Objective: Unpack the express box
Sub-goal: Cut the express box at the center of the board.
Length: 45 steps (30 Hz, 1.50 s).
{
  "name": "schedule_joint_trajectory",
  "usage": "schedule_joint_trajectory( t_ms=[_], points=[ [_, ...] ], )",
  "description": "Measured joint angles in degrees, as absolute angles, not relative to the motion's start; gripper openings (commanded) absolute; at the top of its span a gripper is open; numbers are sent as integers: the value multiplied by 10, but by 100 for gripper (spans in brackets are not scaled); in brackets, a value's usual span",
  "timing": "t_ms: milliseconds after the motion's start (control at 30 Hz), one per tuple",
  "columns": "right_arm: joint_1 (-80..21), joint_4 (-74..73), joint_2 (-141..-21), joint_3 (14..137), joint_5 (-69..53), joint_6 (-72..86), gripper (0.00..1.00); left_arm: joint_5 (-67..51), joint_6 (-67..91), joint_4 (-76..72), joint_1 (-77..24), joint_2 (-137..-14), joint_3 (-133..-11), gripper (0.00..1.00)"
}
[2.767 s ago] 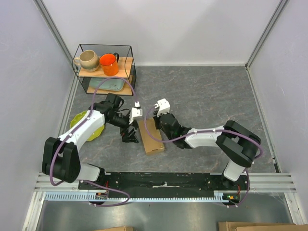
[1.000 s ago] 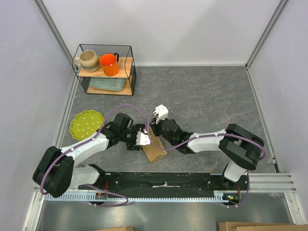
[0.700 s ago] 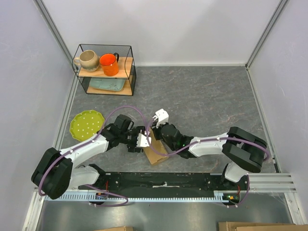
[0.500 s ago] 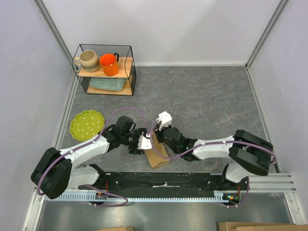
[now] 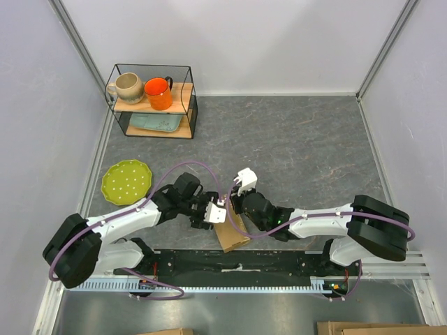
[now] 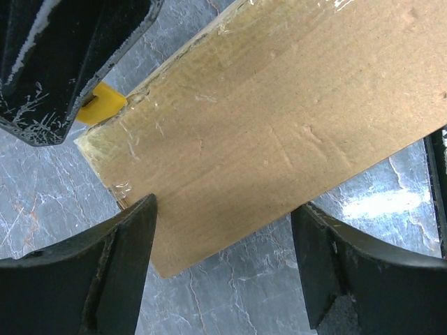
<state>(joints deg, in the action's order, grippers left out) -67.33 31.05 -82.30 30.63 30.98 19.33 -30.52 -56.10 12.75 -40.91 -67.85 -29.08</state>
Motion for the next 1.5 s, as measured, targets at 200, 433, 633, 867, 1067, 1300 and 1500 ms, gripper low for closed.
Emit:
schedule_joint_trajectory(
  t_ms=[200, 433, 633, 867, 1067, 1300, 1500],
  points=[
    [-679, 309, -823, 306, 320, 194, 0, -280, -547, 128, -424, -693, -297, 9],
    [-684, 291, -793, 287, 345, 201, 0, -275, -521, 142, -437, -735, -338, 6],
    [-693, 279, -761, 265, 345, 220, 0, -271, -515, 121, -441, -727, -323, 6],
    [-708, 243, -719, 249, 347, 238, 0, -265, -506, 111, -442, -727, -319, 6],
    [-725, 212, -688, 244, 362, 250, 0, -246, -495, 100, -444, -730, -319, 6],
    [-729, 210, -709, 259, 372, 235, 0, -225, -486, 96, -453, -730, -319, 5],
    [-729, 190, -716, 273, 373, 215, 0, -219, -484, 96, -454, -728, -319, 5]
  ],
)
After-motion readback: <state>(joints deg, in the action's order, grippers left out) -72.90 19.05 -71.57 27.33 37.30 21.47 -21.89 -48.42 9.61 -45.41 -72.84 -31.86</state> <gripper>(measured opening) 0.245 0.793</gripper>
